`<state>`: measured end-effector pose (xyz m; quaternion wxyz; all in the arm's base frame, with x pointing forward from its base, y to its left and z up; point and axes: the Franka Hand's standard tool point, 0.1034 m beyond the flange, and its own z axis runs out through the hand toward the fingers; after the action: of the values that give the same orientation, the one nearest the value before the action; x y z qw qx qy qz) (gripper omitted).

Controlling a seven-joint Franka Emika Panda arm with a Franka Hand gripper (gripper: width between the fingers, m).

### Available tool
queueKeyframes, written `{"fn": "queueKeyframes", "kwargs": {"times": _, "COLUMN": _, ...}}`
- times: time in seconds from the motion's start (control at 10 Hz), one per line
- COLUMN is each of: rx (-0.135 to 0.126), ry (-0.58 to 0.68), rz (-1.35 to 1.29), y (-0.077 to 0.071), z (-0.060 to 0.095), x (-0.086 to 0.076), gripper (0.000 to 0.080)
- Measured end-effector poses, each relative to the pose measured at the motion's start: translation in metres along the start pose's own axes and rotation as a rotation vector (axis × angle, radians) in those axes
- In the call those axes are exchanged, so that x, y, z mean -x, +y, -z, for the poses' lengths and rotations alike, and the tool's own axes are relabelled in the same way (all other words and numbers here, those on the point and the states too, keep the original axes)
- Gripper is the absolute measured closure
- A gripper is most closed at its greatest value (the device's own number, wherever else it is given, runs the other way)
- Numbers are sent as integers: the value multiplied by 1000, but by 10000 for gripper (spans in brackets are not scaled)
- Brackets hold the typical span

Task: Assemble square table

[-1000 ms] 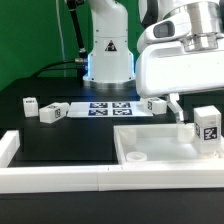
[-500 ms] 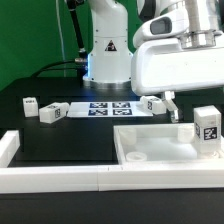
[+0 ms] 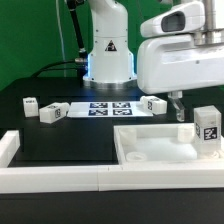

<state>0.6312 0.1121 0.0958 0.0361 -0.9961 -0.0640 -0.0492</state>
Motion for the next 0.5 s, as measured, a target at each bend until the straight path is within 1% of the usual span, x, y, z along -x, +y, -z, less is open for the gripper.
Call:
{"fn": "queueKeyframes", "kwargs": {"times": 0.2, "rx": -6, "ry": -130, "rz": -1, "y": 0, "z": -1, "x": 8, "gripper": 150}}
{"fn": "queueKeyframes", "kwargs": {"times": 0.3, "rx": -9, "ry": -191, "rz": 4, "y": 1, "z": 0, "x": 9, "gripper": 150}}
{"fn": "queueKeyframes", "kwargs": {"times": 0.4, "rx": -14, "ry": -279, "rz": 0, "y": 7, "z": 0, "x": 9, "gripper": 150}}
{"fn": "queueKeyframes", "kwargs": {"times": 0.5, "rx": -28, "ry": -275, "rz": -23, "y": 8, "z": -5, "x": -2, "gripper": 150}}
